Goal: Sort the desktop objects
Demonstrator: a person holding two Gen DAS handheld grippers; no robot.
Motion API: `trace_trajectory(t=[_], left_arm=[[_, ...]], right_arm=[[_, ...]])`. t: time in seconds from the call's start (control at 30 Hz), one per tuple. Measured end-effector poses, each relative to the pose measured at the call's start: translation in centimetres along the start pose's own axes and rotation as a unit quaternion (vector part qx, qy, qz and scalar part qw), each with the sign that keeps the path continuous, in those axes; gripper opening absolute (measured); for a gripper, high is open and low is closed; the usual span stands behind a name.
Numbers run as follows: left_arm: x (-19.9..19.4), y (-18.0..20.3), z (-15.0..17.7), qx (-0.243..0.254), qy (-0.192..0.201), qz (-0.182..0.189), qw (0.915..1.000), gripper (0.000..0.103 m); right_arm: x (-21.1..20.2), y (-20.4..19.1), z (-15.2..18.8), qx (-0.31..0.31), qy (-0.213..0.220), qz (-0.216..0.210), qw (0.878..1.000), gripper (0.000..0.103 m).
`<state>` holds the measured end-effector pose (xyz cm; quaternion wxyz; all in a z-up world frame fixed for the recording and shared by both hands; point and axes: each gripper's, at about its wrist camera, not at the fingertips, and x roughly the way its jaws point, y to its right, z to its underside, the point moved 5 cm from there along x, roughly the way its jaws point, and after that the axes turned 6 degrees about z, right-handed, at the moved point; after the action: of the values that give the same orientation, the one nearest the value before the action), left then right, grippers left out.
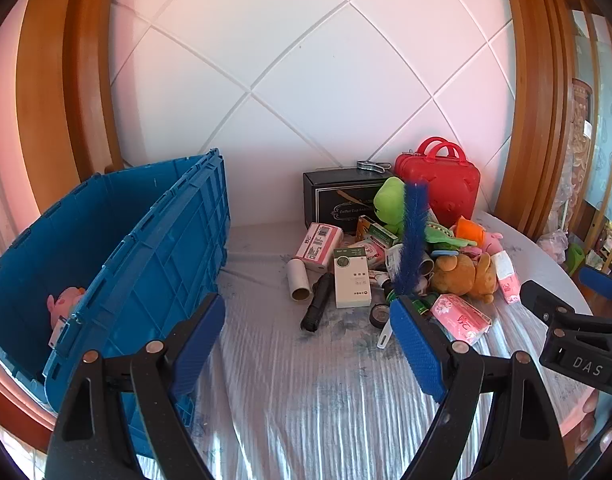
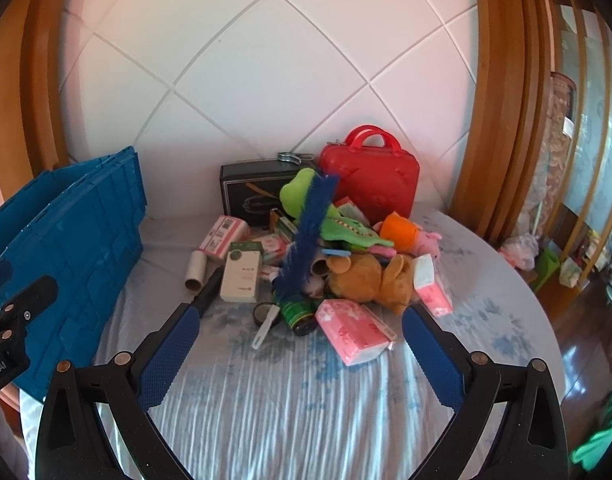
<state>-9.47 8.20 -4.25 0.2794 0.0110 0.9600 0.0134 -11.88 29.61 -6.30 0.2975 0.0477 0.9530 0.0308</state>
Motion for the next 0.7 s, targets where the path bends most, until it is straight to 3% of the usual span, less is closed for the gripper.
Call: trace_trajectory(t=[0.5, 0.7], left_arm=[[0.6, 3.4, 0.2, 0.002, -0.004, -0.006, 1.0, 0.085], [3.0, 5.3, 0.3, -0.015, -0.016, 0.009, 0.9997, 0.085]], right_arm=[[1.1, 4.0, 0.3, 0.017, 0.003, 0.005, 1.0, 0.103], [2.7, 7.2, 0.3, 0.028, 0.013, 0.017, 0.999, 0.103]])
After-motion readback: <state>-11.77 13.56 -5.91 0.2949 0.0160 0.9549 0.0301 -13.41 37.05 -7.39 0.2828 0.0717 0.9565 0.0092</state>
